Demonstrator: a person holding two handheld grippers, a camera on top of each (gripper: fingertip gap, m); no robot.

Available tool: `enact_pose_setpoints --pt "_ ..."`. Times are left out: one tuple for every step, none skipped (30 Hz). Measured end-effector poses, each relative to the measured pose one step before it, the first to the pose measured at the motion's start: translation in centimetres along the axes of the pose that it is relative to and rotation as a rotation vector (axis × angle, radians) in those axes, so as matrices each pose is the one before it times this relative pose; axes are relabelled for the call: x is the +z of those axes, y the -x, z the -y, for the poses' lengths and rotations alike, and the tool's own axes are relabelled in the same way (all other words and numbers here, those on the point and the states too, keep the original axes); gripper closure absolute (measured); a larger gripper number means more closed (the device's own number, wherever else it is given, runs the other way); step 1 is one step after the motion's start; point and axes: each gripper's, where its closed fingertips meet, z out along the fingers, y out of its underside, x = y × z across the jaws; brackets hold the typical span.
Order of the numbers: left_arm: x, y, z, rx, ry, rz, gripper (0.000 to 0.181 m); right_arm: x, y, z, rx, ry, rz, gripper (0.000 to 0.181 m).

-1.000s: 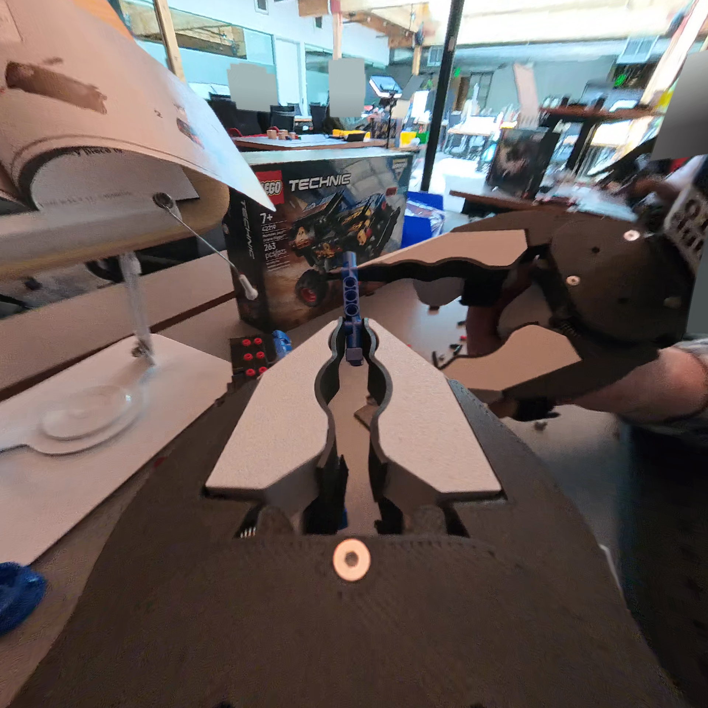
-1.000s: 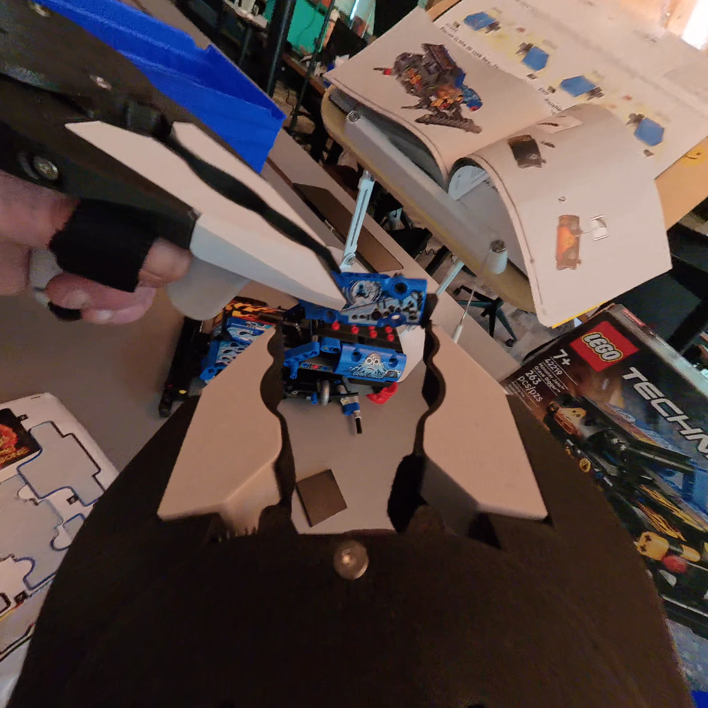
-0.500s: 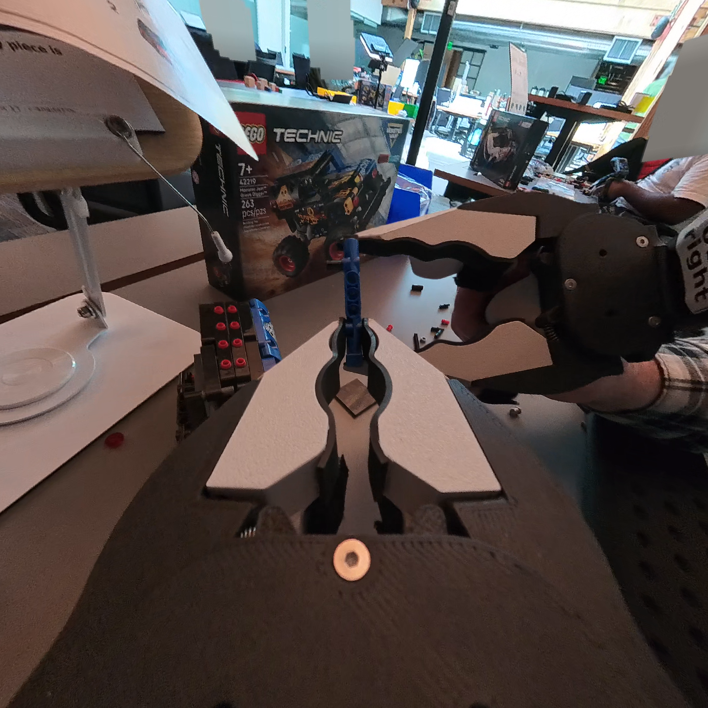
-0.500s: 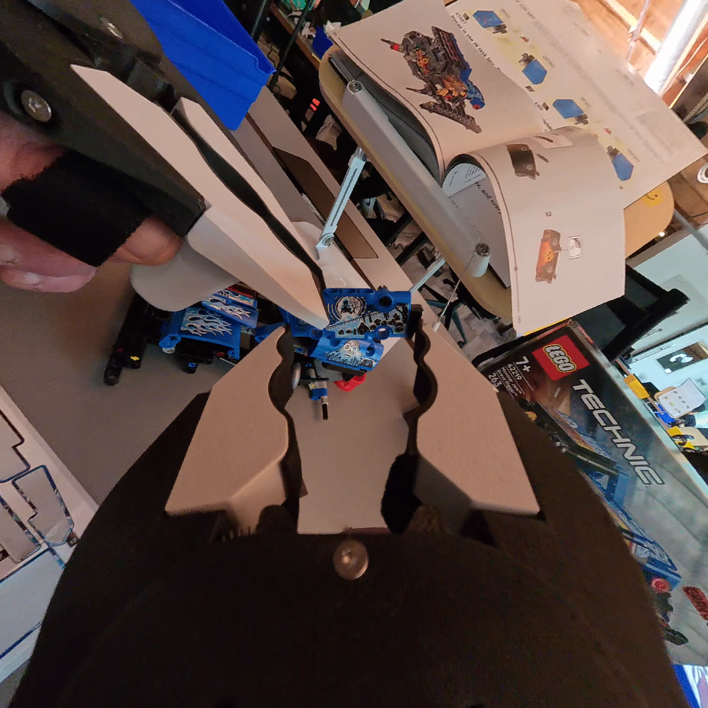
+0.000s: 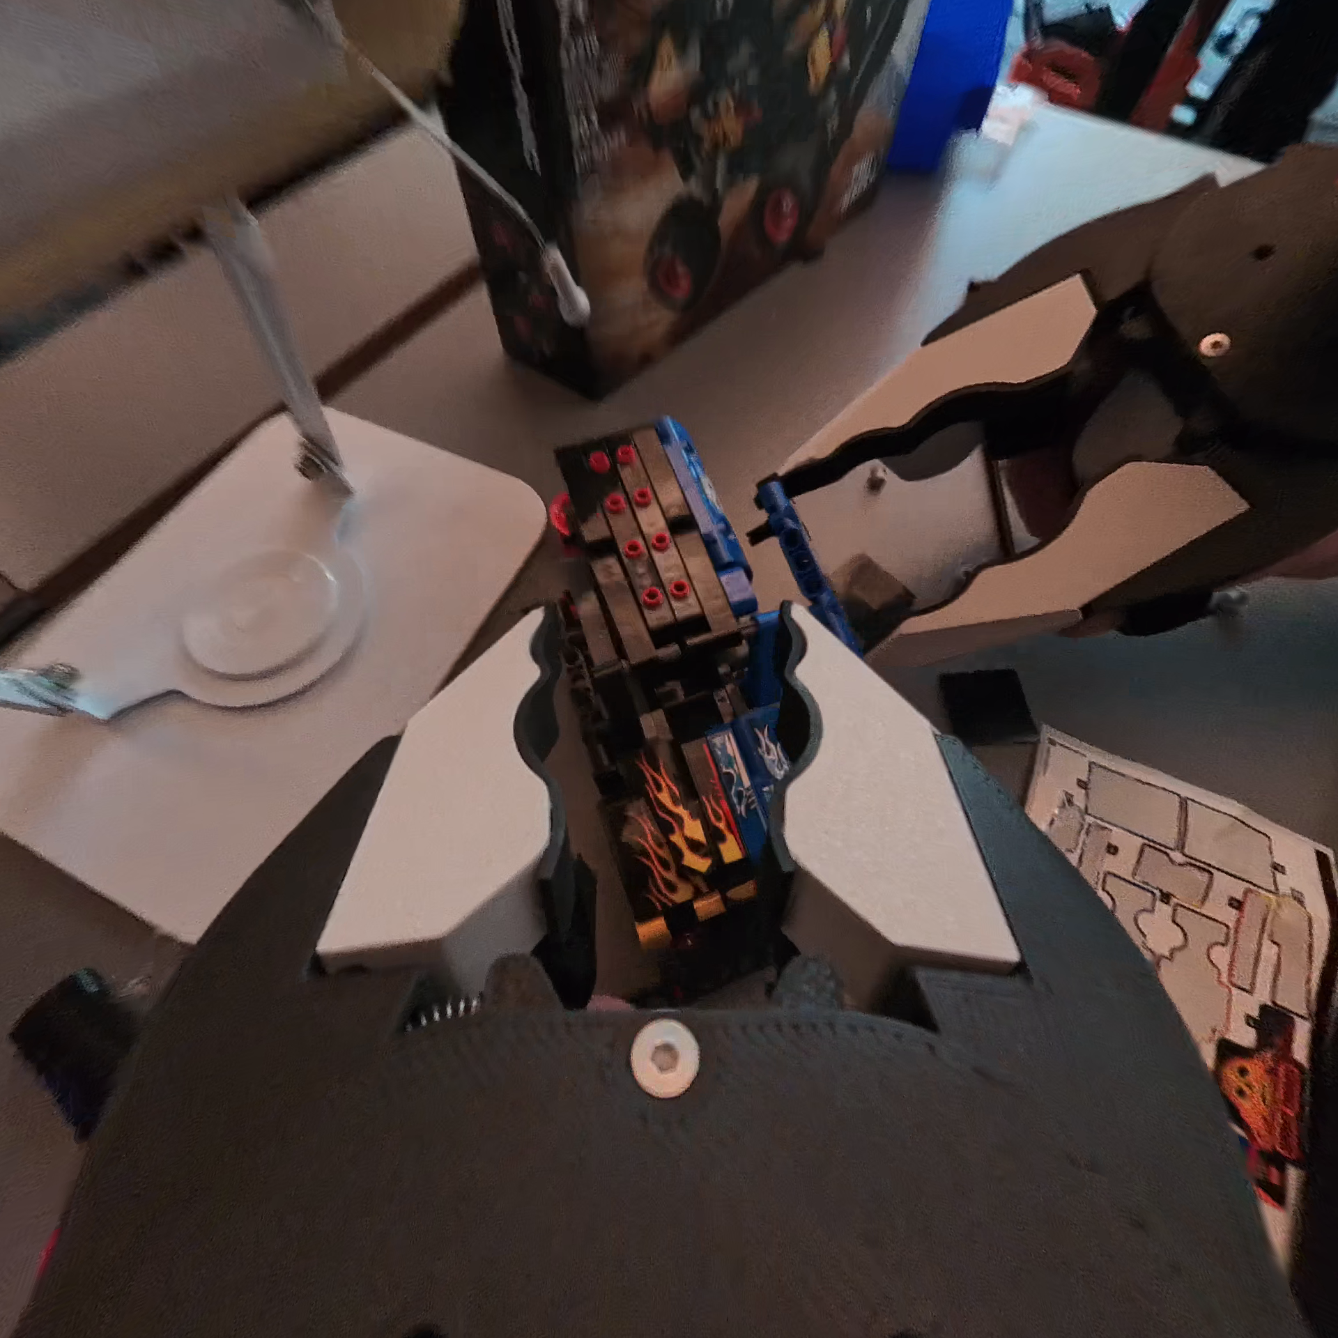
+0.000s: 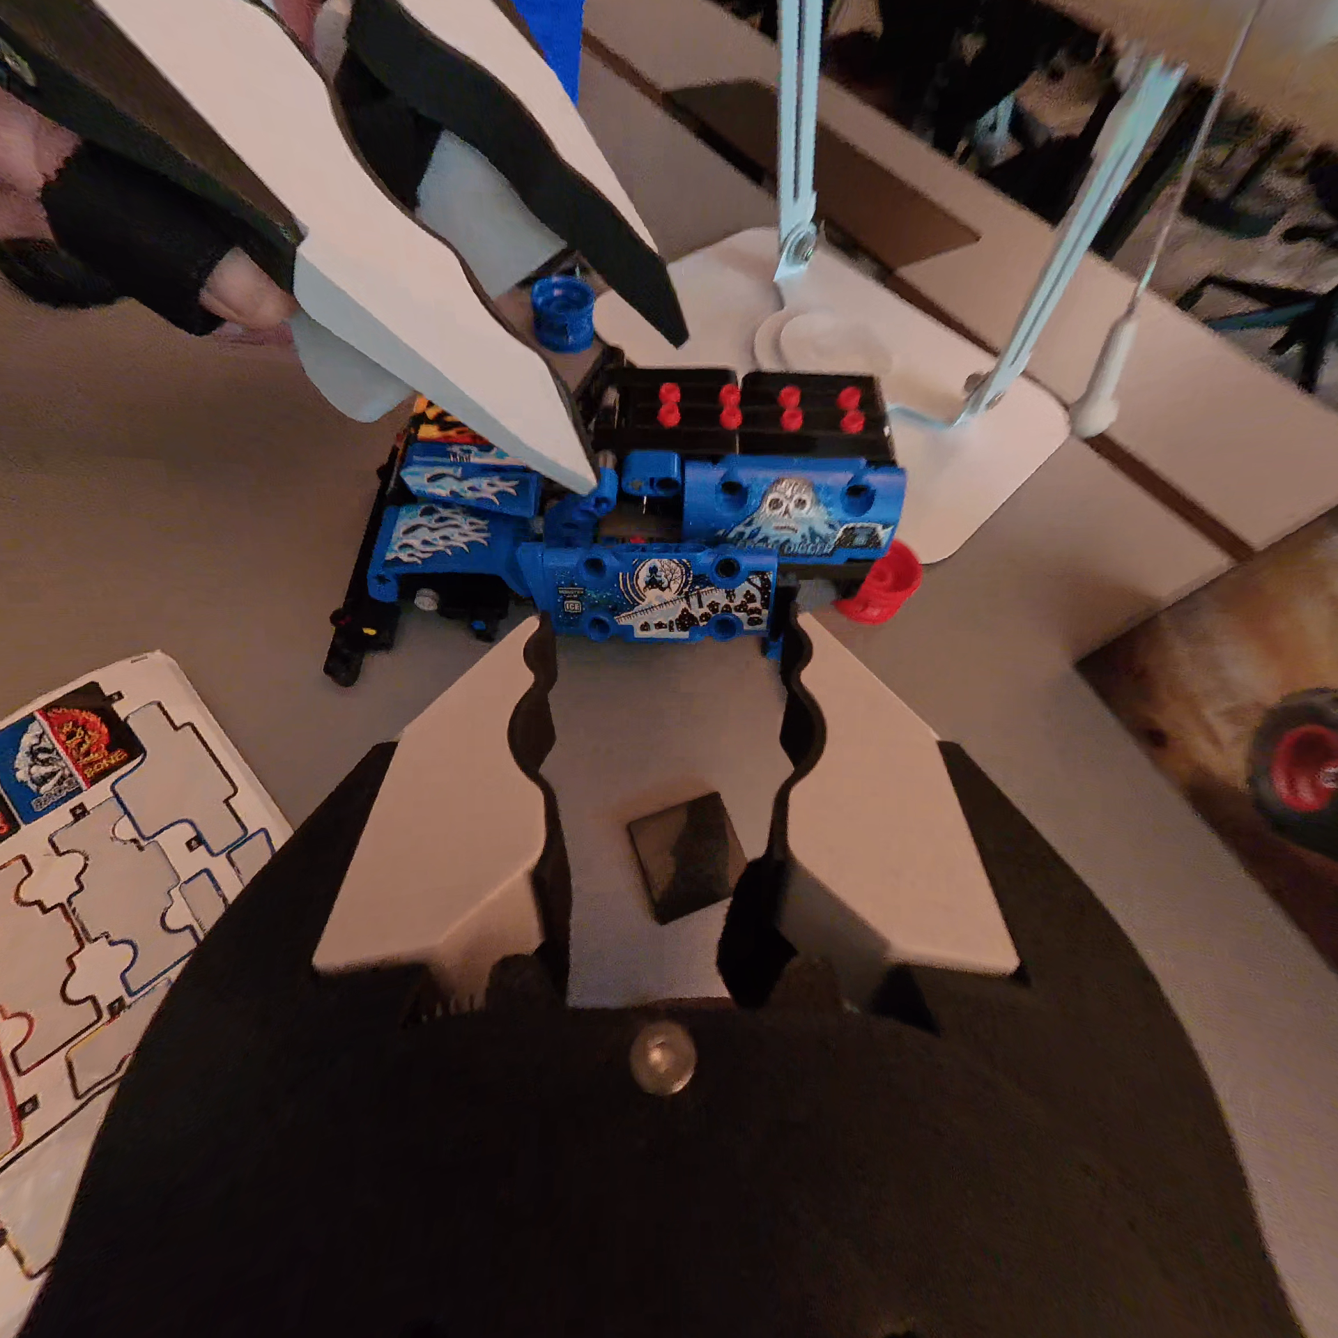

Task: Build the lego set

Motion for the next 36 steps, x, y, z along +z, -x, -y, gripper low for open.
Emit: enact_pose_setpoints --pt "0.584 -0.025 -0.423 -0.0153 0.0264 -0.0244 0.117 0.189 0.125 -0.285 0.0108 0.0057 0.0167 0.120" --pt "0.333 0.110 0.164 -0.0204 -0.0110 -0.0145 0.114 0.078 0.114 -0.101 0.0161 -0.0047 0.0145 0.120" --pt "0.276 0.007 -0.068 -0.0243 0.0042 -0.0249 0.116 0.075 0.072 -0.084 0.0210 -0.0031 0.0135 0.120" --pt "0.217 -0.277 -0.125 -0.0298 0.0075 -0.0436 0.121 0.101 -0.018 -0.068 0.0140 -0.0023 0.0054 0.120" --pt "0.131 -0.222 -0.050 -0.0322 0.0007 -0.0402 0.125 0.108 -0.090 -0.112 0.0036 0.0018 -0.0013 0.120" --pt "0.076 -0.014 -0.045 -0.0209 -0.0014 -0.0242 0.128 0.109 -0.105 -0.121 -0.0002 0.0029 -0.0005 0.120" --pt "0.000 0.006 -0.071 -0.0152 0.0016 -0.0195 0.129 0.092 -0.180 -0.128 0.0031 0.0032 0.0012 0.120" --pt "-0.042 0.026 -0.046 -0.0088 0.0032 -0.0146 0.130 0.092 -0.253 -0.222 0.0132 0.0063 0.0039 0.120" --pt "-0.016 0.034 -0.018 -0.0040 0.0031 -0.0093 0.131 0.084 -0.192 -0.168 0.0175 0.0023 0.0088 0.120" --pt "-0.019 0.017 -0.021 -0.0017 0.0049 -0.0063 0.132 0.049 -0.139 -0.051 0.0139 -0.0047 0.0080 0.120" --pt "0.001 -0.004 0.012 0.0007 0.0027 -0.0031 0.132 0.050 -0.138 -0.005 0.0076 -0.0043 0.0053 0.120" --pt "0.017 -0.030 0.015 0.0003 0.0002 -0.0035 0.133 0.092 -0.105 0.035 -0.0001 -0.0036 0.0037 0.120" --pt "0.011 -0.031 -0.020 0.0007 0.0018 -0.0030 0.133 0.124 -0.023 0.037 -0.0029 -0.0034 0.0070 0.120" --pt "-0.022 -0.007 -0.008 0.0046 0.0069 0.0009 0.131 0.142 -0.018 0.057 0.0027 -0.0041 0.0081 0.120" --pt "-0.020 0.046 0.130 0.0047 0.0045 0.0077 0.121 0.130 -0.095 0.024 0.0057 -0.0004 0.0025 0.120" --pt "0.017 -0.085 0.173 0.0060 0.0075 0.0023 0.113 0.129 -0.054 0.039 -0.0040 0.0011 0.0013 0.120" --pt "0.145 -0.202 0.051 0.0075 0.0158 -0.0032 0.108 0.076 0.055 0.212 -0.0119 -0.0093 0.0028 0.120" --pt "0.303 -0.004 -0.093 0.0114 0.0235 0.0090 0.106 0.118 0.128 0.150 -0.0126 -0.0055 0.0045 0.120" --pt "0.250 0.209 0.130 0.0086 0.0059 0.0180 0.111 0.185 0.175 -0.033 -0.0115 0.0069 0.0074 0.120" --pt "0.146 0.320 0.169 -0.0122 0.0027 0.0120 0.121 0.190 0.114 -0.063 -0.0105 0.0094 0.0034 0.120" --pt "0.054 0.490 0.109 -0.0127 0.0008 0.0157 0.129 0.146 -0.012 0.020 -0.0100 0.0026 -0.0046 0.120" --pt "-0.002 0.313 0.005 0.0051 -0.0004 0.0054 0.133 0.119 -0.037 0.048 -0.0049 0.0007 -0.0038 0.120" --pt "-0.045 0.087 -0.026 -0.0085 -0.0031 -0.0094 0.133 0.107 -0.010 0.057 -0.0003 0.0001 0.0016 0.120" --pt "-0.085 0.127 -0.011 -0.0080 -0.0051 -0.0068 0.133 0.094 -0.013 0.106 0.0005 -0.0032 0.0020 0.120" --pt "-0.073 0.162 0.024 -0.0093 -0.0048 -0.0032 0.134 0.094 -0.036 0.123 0.0019 -0.0037 0.0002 0.120" --pt "-0.018 0.126 0.040 -0.0142 -0.0083 -0.0069 0.134 0.135 -0.054 0.083 0.0024 -0.0010 -0.0001 0.120" --pt "-0.032 0.153 0.072 -0.0221 -0.0144 -0.0110 0.134 0.137 -0.083 0.121 0.0018 -0.0024 -0.0011 0.120" --pt "-0.040 0.179 0.101 -0.0280 -0.0190 -0.0164 0.135 0.117 -0.101 0.164 0.0022 -0.0056 0.0004 0.120" --pt "-0.096 0.164 0.095 -0.0339 -0.0190 -0.0238 0.135 0.110 -0.073 0.180 0.0016 -0.0064 0.0027 0.120" --pt "-0.171 0.184 0.146 -0.0375 -0.0187 -0.0260 0.136 0.144 -0.025 0.139 -0.0003 -0.0029 0.0032 0.120" --pt "-0.197 0.207 0.141 -0.0322 -0.0188 -0.0219 0.136 0.175 0.009 0.105 -0.0040 -0.0003 0.0023 0.120" --pt "-0.173 0.164 0.101 -0.0256 -0.0166 -0.0202 0.136 0.212 0.045 0.066 -0.0066 0.0022 0.0024 0.120" --pt "-0.180 0.147 0.079 -0.0229 -0.0148 -0.0192 0.136 0.150 0.027 0.136 -0.0055 -0.0023 0.0011 0.120" --pt "-0.140 0.118 0.073 -0.0221 -0.0136 -0.0195 0.136 0.062 -0.021 0.245 -0.0047 -0.0095 -0.0022 0.120" --pt "-0.113 0.101 0.074 -0.0199 -0.0118 -0.0172 0.137 0.083 -0.003 0.151 -0.0049 -0.0028 -0.0017 0.120" --pt "-0.090 0.067 0.047 -0.0116 -0.0083 -0.0122 0.137 0.076 0.011 0.088 -0.0084 -0.0002 -0.0011 0.120"
